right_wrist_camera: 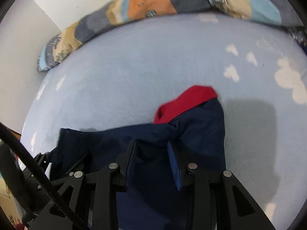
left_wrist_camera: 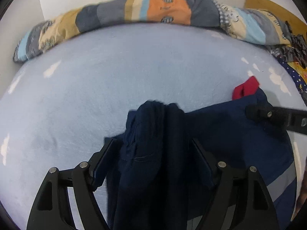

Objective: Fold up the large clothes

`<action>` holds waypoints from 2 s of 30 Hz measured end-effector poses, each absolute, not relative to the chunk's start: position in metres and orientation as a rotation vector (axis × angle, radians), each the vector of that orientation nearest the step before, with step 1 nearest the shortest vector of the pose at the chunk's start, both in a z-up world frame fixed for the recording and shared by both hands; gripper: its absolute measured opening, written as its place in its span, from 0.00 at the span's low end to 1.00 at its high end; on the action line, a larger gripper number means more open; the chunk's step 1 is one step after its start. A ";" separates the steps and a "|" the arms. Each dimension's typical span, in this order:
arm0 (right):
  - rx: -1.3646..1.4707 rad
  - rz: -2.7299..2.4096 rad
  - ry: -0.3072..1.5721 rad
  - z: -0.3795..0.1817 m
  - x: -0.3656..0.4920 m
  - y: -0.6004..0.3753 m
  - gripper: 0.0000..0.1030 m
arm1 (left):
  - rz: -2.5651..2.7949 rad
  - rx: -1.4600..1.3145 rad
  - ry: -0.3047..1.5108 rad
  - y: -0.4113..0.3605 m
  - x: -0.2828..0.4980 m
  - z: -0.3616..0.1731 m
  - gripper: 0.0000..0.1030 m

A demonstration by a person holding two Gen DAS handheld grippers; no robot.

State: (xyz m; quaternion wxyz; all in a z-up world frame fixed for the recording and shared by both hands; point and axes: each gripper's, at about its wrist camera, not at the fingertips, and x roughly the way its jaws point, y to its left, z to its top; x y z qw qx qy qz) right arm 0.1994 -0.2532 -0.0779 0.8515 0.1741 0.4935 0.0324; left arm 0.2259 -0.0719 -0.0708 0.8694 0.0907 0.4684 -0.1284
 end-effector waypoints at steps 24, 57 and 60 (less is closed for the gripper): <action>0.214 0.022 0.924 -0.040 -0.019 -0.192 0.56 | -0.286 0.194 0.849 -0.019 0.024 -0.050 0.76; 0.054 -0.031 0.943 -0.094 -0.063 -0.146 0.59 | -0.206 0.204 0.820 -0.009 -0.015 -0.082 0.81; 0.050 -0.031 0.948 -0.097 -0.062 -0.146 0.59 | -0.207 0.208 0.817 -0.009 -0.015 -0.082 0.81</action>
